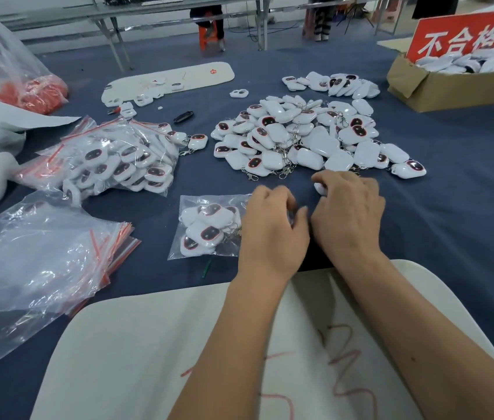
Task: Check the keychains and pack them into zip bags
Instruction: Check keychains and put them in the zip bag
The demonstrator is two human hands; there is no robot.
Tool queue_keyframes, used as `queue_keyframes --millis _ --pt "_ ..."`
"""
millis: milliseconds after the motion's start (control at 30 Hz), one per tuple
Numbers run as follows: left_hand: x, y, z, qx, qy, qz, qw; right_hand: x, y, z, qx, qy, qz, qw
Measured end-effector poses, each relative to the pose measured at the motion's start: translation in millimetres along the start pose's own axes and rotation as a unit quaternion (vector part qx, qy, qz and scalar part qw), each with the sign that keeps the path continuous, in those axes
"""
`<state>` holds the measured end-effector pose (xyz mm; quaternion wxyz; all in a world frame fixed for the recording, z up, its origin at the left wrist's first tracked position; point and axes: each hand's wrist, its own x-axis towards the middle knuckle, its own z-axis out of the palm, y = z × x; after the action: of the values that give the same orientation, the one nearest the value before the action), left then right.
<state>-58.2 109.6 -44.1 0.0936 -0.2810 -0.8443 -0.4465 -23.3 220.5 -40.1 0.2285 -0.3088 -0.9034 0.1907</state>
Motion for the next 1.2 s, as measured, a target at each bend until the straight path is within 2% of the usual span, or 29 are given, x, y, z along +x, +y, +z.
queue_keyframes --millis 33,100,200,300,367,400,467,567,667,833,967,1200 --pt "1 -2 1 0.012 -0.026 -0.011 1.0 0 0 0 -0.012 -0.032 -0.006 0.999" --pt "2 -5 1 0.0 -0.037 -0.033 0.999 -2 -1 0 -0.012 -0.042 -0.033 0.999" --pt "7 -10 -4 -0.021 -0.023 -0.07 0.997 -3 -4 2 0.009 -0.031 -0.024 0.999" --pt "11 -18 -10 -0.023 -0.003 -0.09 0.996 -1 -6 2 -0.007 -0.054 0.004 0.999" --pt "12 -22 -14 -0.027 0.009 -0.098 0.995 2 -2 2 -0.009 -0.068 -0.013 0.998" --pt "12 -23 -15 -0.03 0.015 -0.103 0.994 3 -1 1 0.014 -0.07 -0.034 0.997" --pt "14 -25 -17 -0.047 0.025 -0.12 0.991 2 1 0 0.131 -0.066 -0.072 0.987" --pt "17 -23 -22 -0.14 0.023 -0.154 0.978 -1 -3 4 0.336 -0.104 -0.073 0.933" --pt "17 -23 -29 -0.217 0.024 -0.18 0.959 -2 -5 11 0.414 -0.14 -0.079 0.896" --pt "18 -25 -33 -0.245 0.012 -0.203 0.948 1 -2 11 0.461 -0.173 -0.07 0.867" --pt "18 -24 -29 -0.255 0.03 -0.216 0.942 2 -1 12 0.462 -0.172 -0.084 0.866" --pt "18 -28 -30 -0.257 0.0 -0.218 0.941 2 0 12 0.468 -0.185 -0.092 0.859"
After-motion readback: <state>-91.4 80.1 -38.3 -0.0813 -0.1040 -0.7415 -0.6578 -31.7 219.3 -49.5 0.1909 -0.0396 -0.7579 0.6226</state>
